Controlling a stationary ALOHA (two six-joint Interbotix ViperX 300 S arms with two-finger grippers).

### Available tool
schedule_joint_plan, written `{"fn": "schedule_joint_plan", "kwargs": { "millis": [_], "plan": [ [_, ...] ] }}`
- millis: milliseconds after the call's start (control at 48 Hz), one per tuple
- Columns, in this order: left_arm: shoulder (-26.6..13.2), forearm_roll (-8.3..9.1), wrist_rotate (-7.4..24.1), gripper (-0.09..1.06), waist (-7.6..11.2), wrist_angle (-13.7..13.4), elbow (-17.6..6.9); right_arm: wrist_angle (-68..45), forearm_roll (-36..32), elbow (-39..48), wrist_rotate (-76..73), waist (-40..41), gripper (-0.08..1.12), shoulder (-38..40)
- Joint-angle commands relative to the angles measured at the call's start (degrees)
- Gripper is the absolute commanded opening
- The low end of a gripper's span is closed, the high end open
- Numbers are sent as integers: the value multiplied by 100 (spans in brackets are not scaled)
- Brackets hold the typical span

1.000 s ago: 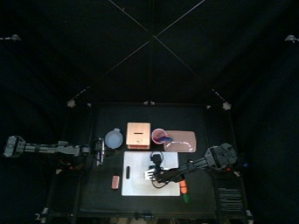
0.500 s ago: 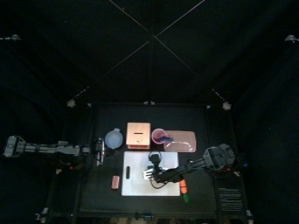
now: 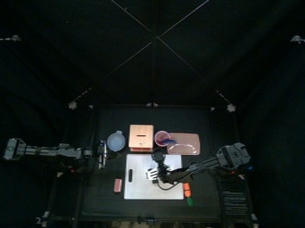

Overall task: Place sushi on board then cut the sushi with the knife then place the pieces on the plate
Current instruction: Pick knife at handle with right hand

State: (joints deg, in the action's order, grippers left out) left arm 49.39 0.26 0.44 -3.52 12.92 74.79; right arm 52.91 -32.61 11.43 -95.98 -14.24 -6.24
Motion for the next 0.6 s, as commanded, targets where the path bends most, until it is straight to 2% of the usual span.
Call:
{"fn": "schedule_joint_plan", "kwargs": {
  "millis": [21, 208, 375, 604],
  "plan": [
    [-18, 0, 0, 0, -18, 18, -79, 0, 0, -176, 729, 185, 89, 536],
    [-9, 9, 0, 0, -9, 26, -97, 97, 44, -387, 2355, 492, 89, 949],
    [-9, 9, 9, 0, -18, 18, -97, 492, 413, -677, 4078, 976, 89, 1230],
    [-18, -9, -9, 3, -97, 18, -97, 1485, 1494, -1020, 6671, 1854, 89, 1248]
  ]
}}
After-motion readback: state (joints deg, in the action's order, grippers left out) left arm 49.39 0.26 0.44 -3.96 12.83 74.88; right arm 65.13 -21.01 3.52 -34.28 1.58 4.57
